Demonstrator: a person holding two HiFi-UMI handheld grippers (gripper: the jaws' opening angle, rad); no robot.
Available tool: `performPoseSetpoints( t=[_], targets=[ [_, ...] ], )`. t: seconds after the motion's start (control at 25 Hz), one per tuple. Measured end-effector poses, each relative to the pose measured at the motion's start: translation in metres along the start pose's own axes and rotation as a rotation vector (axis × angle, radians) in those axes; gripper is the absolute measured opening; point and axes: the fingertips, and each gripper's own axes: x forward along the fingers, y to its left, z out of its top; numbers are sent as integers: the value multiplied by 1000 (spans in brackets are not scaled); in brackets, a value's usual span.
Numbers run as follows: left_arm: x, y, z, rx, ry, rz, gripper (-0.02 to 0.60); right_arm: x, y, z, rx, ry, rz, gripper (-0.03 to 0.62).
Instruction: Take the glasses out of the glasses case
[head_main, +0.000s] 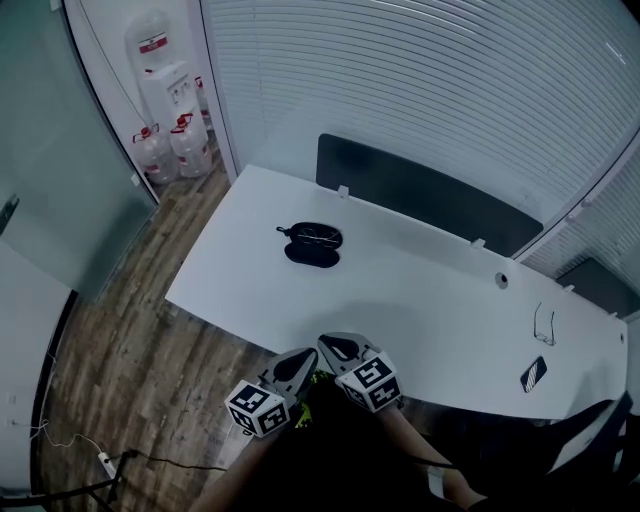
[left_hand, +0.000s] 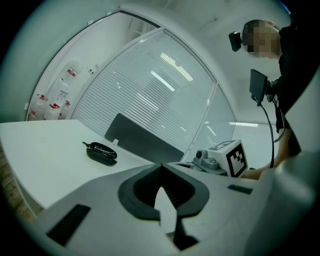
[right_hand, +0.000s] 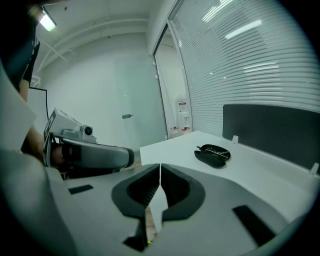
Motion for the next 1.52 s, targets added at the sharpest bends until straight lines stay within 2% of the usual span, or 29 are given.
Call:
performPoseSetpoints(
  t=[0.56, 1.52],
  targets=[
    [57, 45, 36, -12, -2, 27, 11, 48, -58, 42, -44, 9, 46, 18],
    [127, 97, 54, -66, 3, 41, 11, 96, -134, 53, -133, 101, 20, 18]
  ],
)
